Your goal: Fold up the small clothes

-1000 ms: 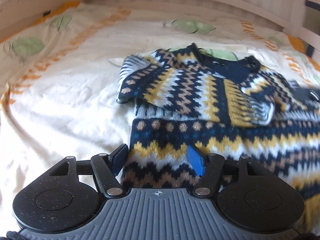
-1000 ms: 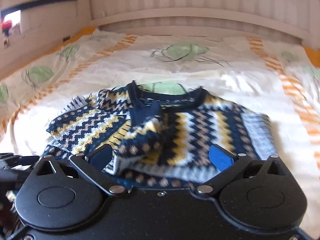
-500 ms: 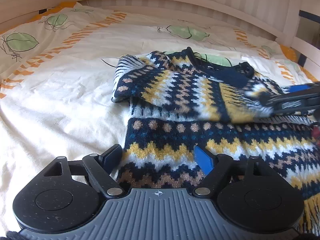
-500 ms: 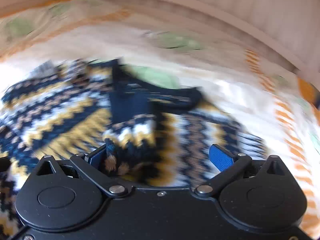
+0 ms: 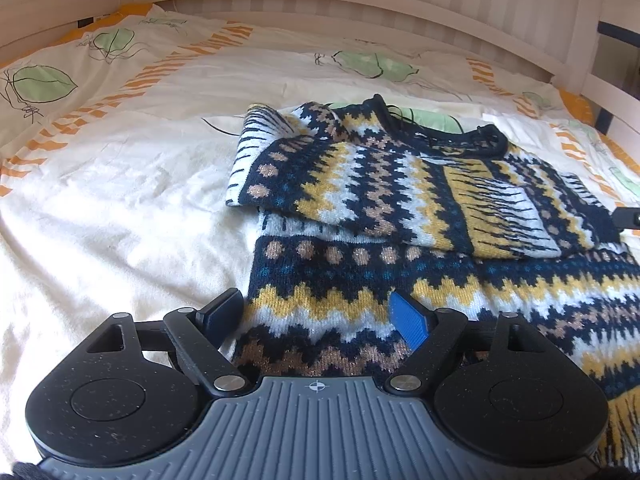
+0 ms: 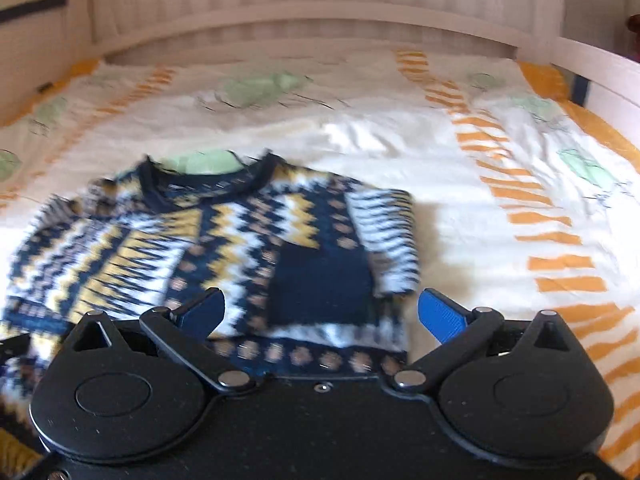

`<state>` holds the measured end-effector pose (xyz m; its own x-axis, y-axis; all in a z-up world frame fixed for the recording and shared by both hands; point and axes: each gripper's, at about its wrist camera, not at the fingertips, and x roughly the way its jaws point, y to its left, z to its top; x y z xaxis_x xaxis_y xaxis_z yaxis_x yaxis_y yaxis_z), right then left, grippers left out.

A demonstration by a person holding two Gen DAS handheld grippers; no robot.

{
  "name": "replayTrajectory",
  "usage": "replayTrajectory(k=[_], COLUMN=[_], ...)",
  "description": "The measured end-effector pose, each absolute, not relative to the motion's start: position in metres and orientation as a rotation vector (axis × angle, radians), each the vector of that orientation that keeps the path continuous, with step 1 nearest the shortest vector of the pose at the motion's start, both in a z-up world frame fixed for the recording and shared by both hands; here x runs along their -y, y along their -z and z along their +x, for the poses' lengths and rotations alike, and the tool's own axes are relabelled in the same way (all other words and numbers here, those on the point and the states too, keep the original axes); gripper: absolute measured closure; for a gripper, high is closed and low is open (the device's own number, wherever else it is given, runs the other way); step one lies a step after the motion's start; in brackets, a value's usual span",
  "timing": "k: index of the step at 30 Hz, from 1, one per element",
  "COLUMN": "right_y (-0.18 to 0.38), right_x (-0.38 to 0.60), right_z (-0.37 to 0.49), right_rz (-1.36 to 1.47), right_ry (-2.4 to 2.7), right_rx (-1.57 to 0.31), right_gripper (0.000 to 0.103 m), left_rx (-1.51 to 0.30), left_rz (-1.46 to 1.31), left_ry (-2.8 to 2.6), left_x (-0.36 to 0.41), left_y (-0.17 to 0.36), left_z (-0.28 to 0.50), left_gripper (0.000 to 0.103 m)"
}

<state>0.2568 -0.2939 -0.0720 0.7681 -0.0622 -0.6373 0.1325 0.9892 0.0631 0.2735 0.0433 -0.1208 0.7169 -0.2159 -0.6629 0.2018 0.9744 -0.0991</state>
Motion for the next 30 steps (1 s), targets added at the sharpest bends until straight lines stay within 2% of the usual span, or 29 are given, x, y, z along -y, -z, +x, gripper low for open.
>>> replayTrajectory(k=[15,17,19,21,24,26,28,30], right_y=[0.08,0.082,0.085,0.089,0.094,0.095,0.095,0.09], right_x=[0.324,0.325,0.328,0.331,0.335,0.337,0.338,0.336], right_z=[0.283,0.288,0.293,0.296,0.3,0.3,0.302,0.302], right_rz=[0.261,0.276,0.294,0.32,0.363,0.375,0.38,0.399], right_ry=[-0.004,-0.015,-0.01,-0.011,-0.003,0.006,0.013,-0.009], right_rx=[-0.639,-0.66,-0.676,-0.69,-0.719,-0.728,-0.745,-0.747], right_gripper=[0.001,0.005,0.021,0.03,0.036,0.045,0.077,0.078], left_rx=[-0.736,-0.736,-0.736,-0.736,-0.736,-0.736,-0.736,-0.736], left_rz=[-0.01,-0.008,-0.007,-0.009,-0.007,-0.008,-0.008,-0.008], left_ry=[0.231,0.231,0.232,0.233,0.232,0.232,0.232,0.232], left_x=[-0.041,-0.041,-0.041,-0.041,-0.041,-0.041,-0.041,-0.041], left_y=[0.121,0.122,0.122,0.121,0.121,0.121,0.121,0.121], left_z=[0.274,0.274,0.274,0.274,0.274,0.274,0.274,0.273], left_gripper=[0.021,0.021,0.021,0.021,0.02,0.02,0.02,0.02])
